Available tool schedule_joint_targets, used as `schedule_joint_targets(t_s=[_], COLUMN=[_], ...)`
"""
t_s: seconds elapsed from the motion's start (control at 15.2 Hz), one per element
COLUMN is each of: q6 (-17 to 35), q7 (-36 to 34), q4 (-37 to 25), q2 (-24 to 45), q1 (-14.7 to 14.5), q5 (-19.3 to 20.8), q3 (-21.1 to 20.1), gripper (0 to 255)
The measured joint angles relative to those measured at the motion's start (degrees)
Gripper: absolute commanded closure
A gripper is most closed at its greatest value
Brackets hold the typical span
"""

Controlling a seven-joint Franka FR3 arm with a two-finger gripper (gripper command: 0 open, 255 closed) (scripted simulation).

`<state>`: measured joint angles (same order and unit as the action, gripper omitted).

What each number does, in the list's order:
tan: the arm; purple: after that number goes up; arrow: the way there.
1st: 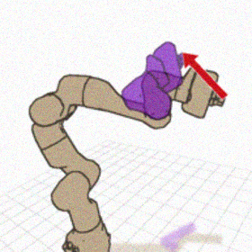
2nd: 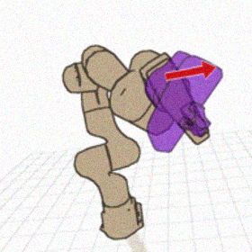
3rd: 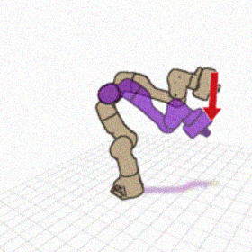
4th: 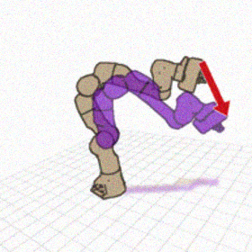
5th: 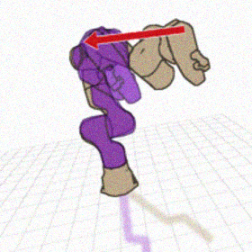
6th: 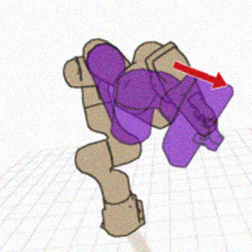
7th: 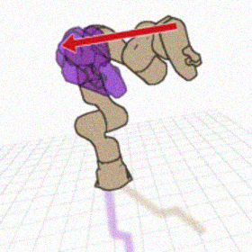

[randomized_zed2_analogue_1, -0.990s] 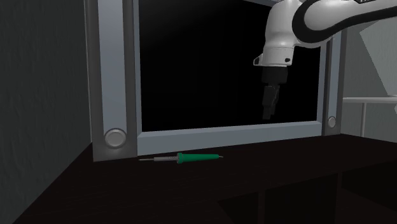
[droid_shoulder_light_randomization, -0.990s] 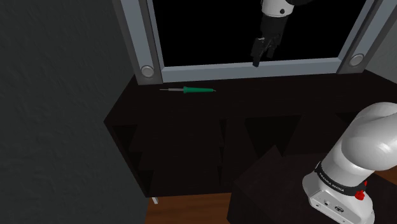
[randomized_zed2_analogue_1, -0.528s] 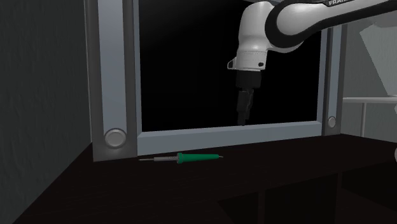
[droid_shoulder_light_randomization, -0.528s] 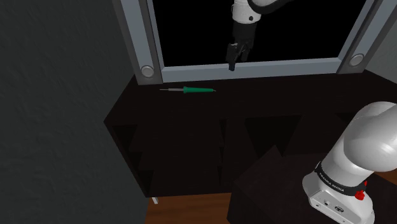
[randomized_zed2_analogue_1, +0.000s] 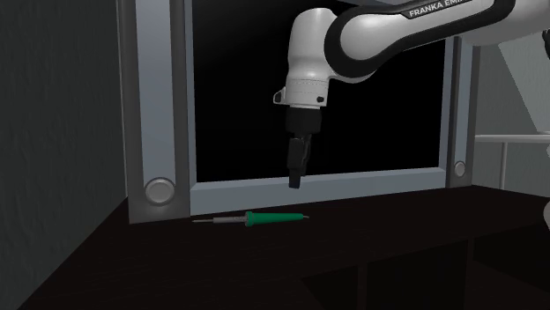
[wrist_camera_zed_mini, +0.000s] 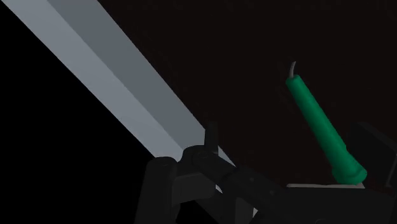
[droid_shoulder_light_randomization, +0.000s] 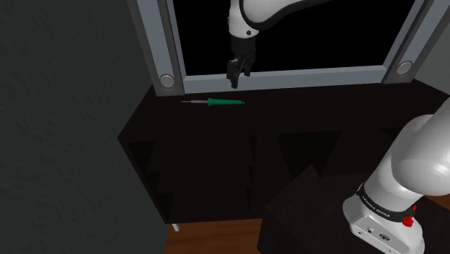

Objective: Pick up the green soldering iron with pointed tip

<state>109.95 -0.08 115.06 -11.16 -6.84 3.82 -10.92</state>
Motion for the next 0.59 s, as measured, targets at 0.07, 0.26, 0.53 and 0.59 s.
schedule_joint_targets(t_s=[0.07, 0.26, 0.53, 0.59], q6=[-0.11, 0.21, 0.20, 0.08], q7=[-0.13, -0.28, -0.64, -0.78], q4=[-1.97, -6.45, -13.44, -15.26], q2=[1.92, 6.93, 14.38, 16.20], q1=[-0.43, -1.71, -3.69, -4.23], q5=[0.29, 1.23, 3.12, 3.66], q3=[-0.65, -2.31, -4.42, -4.87], gripper=[0, 0, 0, 0])
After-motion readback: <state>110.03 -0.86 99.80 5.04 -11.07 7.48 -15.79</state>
